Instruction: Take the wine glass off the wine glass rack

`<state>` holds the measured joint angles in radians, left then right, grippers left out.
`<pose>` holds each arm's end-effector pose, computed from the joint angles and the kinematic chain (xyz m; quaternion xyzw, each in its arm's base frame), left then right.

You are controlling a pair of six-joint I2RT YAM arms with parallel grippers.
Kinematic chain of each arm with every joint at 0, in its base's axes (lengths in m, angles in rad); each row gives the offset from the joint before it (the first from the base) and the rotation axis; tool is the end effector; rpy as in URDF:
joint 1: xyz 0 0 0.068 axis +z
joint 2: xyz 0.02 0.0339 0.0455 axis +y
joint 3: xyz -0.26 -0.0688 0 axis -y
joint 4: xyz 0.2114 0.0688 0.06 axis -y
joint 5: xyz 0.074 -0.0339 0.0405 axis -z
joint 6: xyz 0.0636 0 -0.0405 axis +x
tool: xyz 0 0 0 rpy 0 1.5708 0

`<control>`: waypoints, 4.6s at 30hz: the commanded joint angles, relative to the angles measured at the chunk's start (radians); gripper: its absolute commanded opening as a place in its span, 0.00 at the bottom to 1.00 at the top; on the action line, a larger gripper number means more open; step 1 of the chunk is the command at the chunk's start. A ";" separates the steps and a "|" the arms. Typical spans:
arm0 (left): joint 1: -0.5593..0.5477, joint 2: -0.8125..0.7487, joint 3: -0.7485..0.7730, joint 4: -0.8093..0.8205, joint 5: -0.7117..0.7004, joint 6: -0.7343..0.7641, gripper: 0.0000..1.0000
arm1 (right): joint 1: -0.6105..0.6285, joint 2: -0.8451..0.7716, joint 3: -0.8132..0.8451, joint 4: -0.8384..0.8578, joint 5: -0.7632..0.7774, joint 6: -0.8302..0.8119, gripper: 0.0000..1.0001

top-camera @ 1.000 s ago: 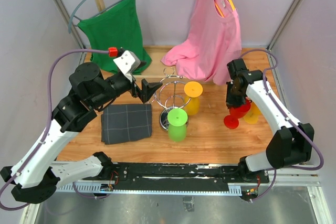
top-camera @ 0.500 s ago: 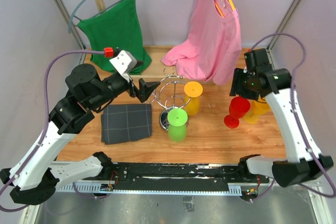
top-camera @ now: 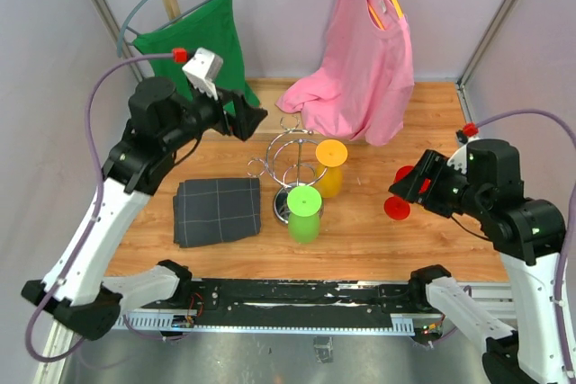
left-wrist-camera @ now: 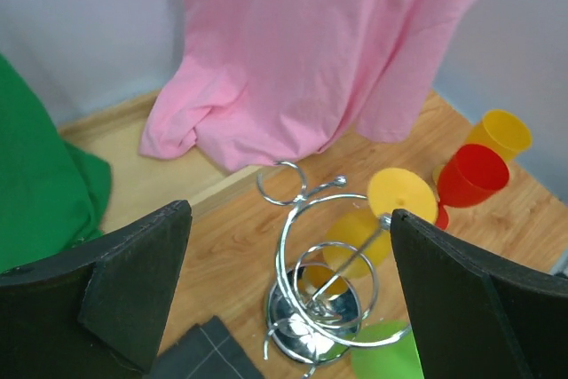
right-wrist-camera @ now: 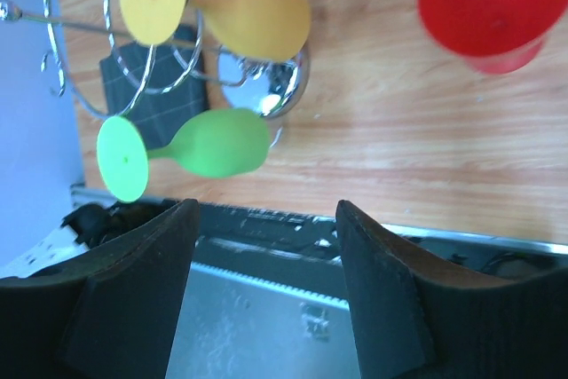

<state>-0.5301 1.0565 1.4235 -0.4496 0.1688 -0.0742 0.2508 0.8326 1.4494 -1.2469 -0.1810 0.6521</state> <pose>0.1707 -0.1124 0.4604 0.2213 0.7012 -0.2600 0.6259 0.0874 0.0342 0.3966 0.1368 0.8781 0.2694 0.3710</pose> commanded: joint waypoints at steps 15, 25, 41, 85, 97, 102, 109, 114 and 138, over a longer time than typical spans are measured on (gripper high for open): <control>0.181 0.195 0.112 0.029 0.241 -0.193 0.99 | 0.617 0.083 -0.293 0.595 0.193 0.475 0.63; 0.189 0.184 0.065 0.050 0.265 -0.230 0.99 | 0.735 -0.040 -0.517 0.753 0.331 0.613 0.56; 0.188 0.208 0.086 0.050 0.284 -0.243 0.99 | 0.845 -0.092 -0.665 0.893 0.459 0.701 0.44; 0.188 0.232 0.097 0.033 0.333 -0.226 0.99 | 0.887 -0.196 -0.731 1.034 0.538 0.742 0.01; 0.189 0.238 0.091 0.038 0.339 -0.228 0.99 | 0.887 -0.229 -0.731 1.055 0.578 0.762 0.01; 0.189 0.241 0.089 0.041 0.340 -0.228 0.99 | 0.889 -0.239 -0.722 1.035 0.570 0.768 0.01; 0.189 0.244 0.089 0.045 0.343 -0.228 0.99 | 0.891 -0.201 -0.755 1.074 0.532 0.792 0.01; 0.188 0.239 0.088 0.039 0.341 -0.218 0.99 | 0.911 -0.189 -0.764 1.082 0.541 0.802 0.01; 0.188 0.214 0.071 0.047 0.341 -0.259 0.99 | 1.223 -0.167 -0.635 0.943 0.818 0.802 0.01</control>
<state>-0.3481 1.2968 1.4937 -0.4210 0.4942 -0.3088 1.4139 0.6258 0.7235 -0.2962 0.5472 1.4662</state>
